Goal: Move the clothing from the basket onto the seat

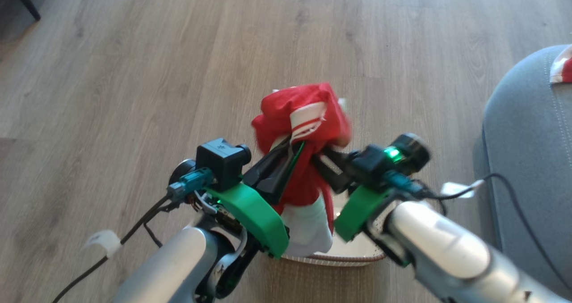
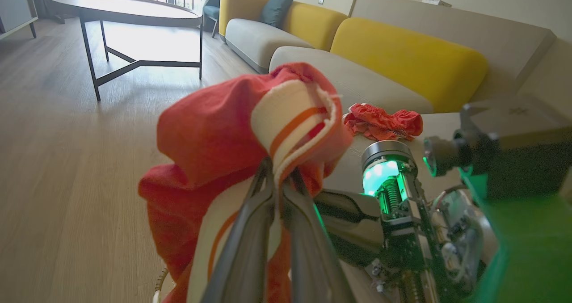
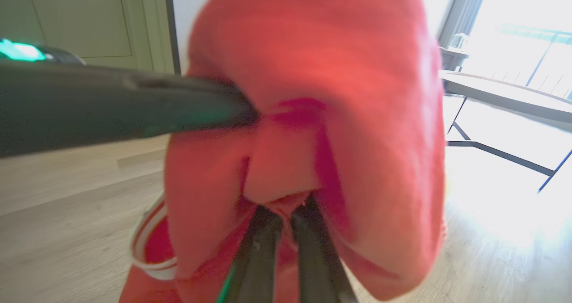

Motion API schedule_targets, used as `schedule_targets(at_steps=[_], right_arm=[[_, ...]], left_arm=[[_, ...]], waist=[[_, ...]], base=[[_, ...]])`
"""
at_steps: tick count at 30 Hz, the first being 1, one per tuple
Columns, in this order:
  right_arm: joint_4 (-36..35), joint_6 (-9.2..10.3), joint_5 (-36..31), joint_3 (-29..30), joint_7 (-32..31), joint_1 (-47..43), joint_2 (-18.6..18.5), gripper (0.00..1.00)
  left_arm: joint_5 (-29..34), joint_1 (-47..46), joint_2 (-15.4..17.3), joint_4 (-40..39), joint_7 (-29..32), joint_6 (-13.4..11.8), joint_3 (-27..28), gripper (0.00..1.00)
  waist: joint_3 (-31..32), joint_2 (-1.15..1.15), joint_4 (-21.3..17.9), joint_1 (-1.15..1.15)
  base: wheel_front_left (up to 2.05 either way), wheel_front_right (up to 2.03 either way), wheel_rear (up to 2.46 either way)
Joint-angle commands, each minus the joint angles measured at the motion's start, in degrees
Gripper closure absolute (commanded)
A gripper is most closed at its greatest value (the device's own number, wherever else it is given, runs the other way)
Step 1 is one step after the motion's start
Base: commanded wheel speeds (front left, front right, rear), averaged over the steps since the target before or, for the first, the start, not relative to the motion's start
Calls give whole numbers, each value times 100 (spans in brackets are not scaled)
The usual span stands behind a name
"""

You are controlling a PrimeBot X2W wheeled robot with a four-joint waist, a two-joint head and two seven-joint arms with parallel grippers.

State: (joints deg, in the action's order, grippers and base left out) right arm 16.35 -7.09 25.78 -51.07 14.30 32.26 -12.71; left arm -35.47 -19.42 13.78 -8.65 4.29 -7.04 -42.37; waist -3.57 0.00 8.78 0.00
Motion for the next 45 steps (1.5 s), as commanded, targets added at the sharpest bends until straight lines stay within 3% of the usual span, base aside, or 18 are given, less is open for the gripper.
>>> schedule_targets(at_steps=[1,2,3,15,27,37,45], right_arm=[[-267,-40,-9,215,70,-64,-62,100],[-324,-40,-28,318,70,-123,-117,100],[-383,-40,-48,430,70,-187,-174,100],[-1139,-40,-317,1599,55,-928,-687,100],[-1820,-40,-514,2571,-141,-1533,-810,100],[-2118,-40,-617,2983,-194,-1634,-752,100],[-2107,-40,-551,3599,-142,-1191,-560,100]], left_arm=[[-32,-292,55,-119,-98,11,252,29],[-27,-279,66,-82,-143,17,265,4],[-24,-259,80,-41,-183,26,270,0],[78,-80,184,341,-703,167,256,0],[157,-126,34,439,-870,196,96,0],[221,-312,9,346,-803,210,25,0],[294,-713,-51,186,-701,253,26,0]], waist=[[-11,0,-31,0],[-17,0,-60,0],[-22,0,-95,0],[-81,0,-950,0],[-292,0,-1667,0],[-727,0,-1706,0],[-1783,0,-1451,0]], base=[[0,0,0],[0,0,0],[0,0,0],[0,0,0],[0,0,0],[0,0,0],[0,0,0]])
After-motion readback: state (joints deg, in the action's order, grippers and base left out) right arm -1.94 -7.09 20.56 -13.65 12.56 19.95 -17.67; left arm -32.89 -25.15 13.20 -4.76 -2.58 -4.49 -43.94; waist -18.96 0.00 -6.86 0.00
